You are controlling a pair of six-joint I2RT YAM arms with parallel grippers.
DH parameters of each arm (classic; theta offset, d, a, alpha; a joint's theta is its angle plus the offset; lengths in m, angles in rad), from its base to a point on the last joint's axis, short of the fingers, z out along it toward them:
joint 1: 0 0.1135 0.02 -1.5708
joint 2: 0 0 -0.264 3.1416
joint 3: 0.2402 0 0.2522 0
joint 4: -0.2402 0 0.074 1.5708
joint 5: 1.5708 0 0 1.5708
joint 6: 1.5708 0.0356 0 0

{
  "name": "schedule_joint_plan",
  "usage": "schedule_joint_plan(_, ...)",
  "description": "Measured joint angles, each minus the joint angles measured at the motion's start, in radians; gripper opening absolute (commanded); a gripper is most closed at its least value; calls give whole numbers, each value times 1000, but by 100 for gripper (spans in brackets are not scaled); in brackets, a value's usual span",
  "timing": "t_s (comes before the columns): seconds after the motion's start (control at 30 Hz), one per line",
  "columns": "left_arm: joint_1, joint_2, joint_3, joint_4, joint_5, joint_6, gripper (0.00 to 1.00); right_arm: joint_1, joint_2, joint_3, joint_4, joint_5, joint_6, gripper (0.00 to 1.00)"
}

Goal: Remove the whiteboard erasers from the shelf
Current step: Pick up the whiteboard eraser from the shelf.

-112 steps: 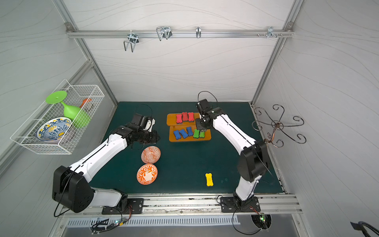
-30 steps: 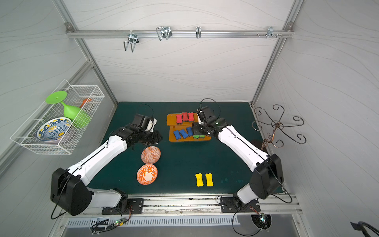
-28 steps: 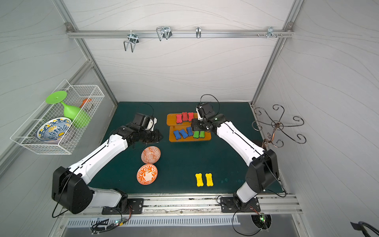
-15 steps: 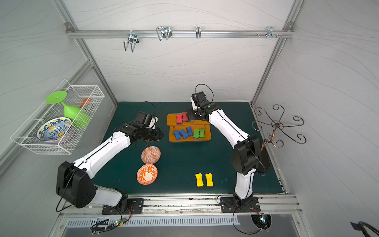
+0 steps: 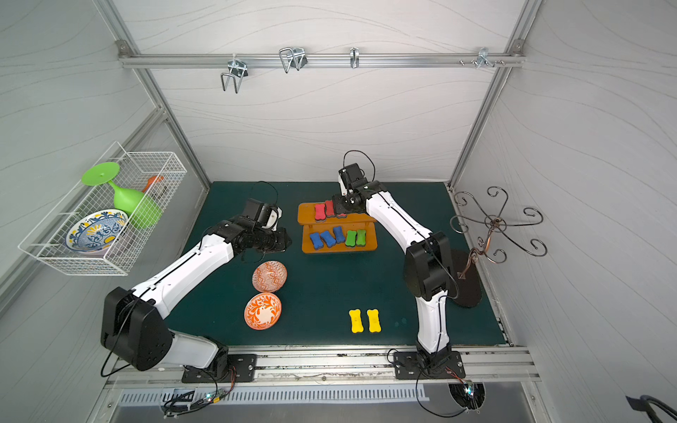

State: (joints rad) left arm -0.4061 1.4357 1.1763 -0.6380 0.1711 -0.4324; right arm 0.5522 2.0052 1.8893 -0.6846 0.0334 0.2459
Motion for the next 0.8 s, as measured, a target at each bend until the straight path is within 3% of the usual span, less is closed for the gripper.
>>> schedule_joint_plan(0.8, 13, 9, -1, 0, 2, 3, 26, -27, 21, 2, 6, 13, -8, 54)
